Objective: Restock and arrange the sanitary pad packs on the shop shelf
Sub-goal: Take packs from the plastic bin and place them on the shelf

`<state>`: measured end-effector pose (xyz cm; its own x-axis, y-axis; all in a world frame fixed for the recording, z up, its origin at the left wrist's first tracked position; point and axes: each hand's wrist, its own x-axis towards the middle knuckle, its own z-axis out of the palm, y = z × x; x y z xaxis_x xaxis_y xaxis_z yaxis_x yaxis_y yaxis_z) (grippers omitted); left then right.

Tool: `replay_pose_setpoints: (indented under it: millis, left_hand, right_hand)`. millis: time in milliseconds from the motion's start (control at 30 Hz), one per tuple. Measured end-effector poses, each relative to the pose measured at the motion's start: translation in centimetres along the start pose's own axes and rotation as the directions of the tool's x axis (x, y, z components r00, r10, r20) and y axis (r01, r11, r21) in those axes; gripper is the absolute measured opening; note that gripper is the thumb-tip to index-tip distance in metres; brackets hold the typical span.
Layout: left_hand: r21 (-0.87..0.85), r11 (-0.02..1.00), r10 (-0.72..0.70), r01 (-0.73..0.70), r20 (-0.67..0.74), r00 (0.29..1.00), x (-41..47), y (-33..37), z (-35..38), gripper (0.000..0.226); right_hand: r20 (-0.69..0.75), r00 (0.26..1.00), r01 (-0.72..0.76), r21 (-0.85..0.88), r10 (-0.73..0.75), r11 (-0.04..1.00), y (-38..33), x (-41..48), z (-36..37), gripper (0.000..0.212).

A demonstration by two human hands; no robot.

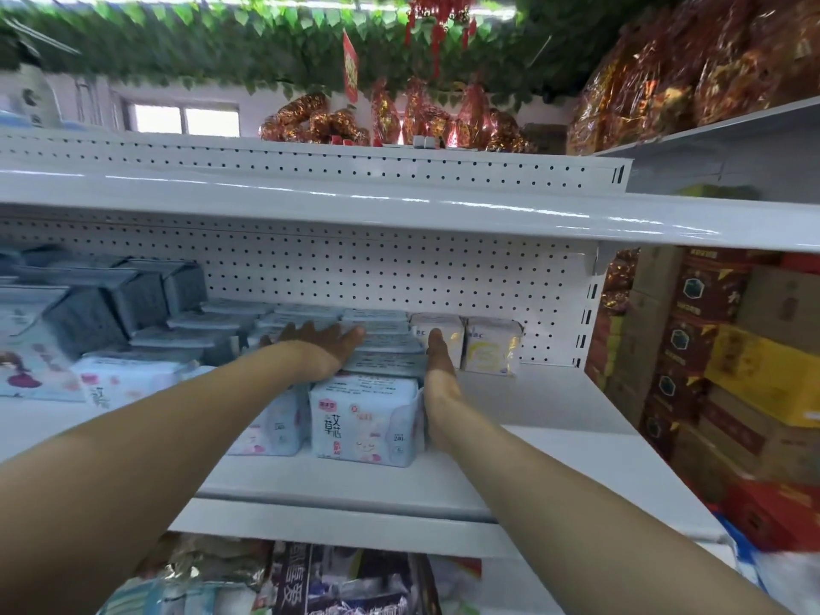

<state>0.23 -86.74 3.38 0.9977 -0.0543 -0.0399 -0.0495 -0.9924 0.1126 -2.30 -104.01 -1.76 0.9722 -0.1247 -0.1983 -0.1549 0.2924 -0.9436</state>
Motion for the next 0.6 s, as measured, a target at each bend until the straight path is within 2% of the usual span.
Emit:
replay_pose_setpoints:
  millis: [100, 167, 300, 367, 467, 533, 600]
  left_hand:
    - [-0.035, 0.998, -0.05, 0.049, -0.033, 0.998, -0.7, -1.1, 0.3, 0.088]
    - [-0.048, 0.998, -0.051, 0.048, -0.059, 0.997, -1.1, -1.5, 0.6, 0.089]
    - [-0.065, 0.997, -0.041, 0.037, -0.061, 0.997, -0.8, -3.2, 0.6, 0.109]
    - [-0.076, 0.997, -0.037, 0.031, -0.081, 0.996, -0.8, -3.4, 0.4, 0.115]
    - [-0.102, 0.994, -0.04, 0.031, -0.085, 0.996, -1.4, -2.8, -0.2, 0.104]
    - [-0.147, 0.989, -0.033, 0.022, -0.076, 0.997, -1.6, -2.7, -0.3, 0.108]
    - [-0.199, 0.98, -0.034, 0.023, -0.053, 0.998, -2.1, -2.7, -0.8, 0.11]
  right_hand:
    - [0.016, 1.0, -0.001, 0.05, 0.0, 0.999, 0.5, 0.1, 1.7, 0.086]
    - [-0.017, 1.0, 0.012, 0.056, -0.011, 0.998, 0.9, 0.6, 2.5, 0.086]
    - [-0.075, 0.997, 0.033, 0.056, -0.028, 0.998, 2.5, 2.7, 3.5, 0.099]
    - [-0.105, 0.994, 0.043, -0.001, -0.042, 0.999, 3.4, 4.8, 3.6, 0.1]
    - [-0.118, 0.992, 0.045, -0.078, -0.054, 0.996, 3.8, 6.3, 3.7, 0.102]
    - [-0.103, 0.989, 0.091, -0.168, -0.11, 0.982, 2.7, 4.8, 3.4, 0.104]
    - [-0.102, 0.985, 0.097, -0.333, -0.138, 0.938, 0.2, -0.2, 3.7, 0.096]
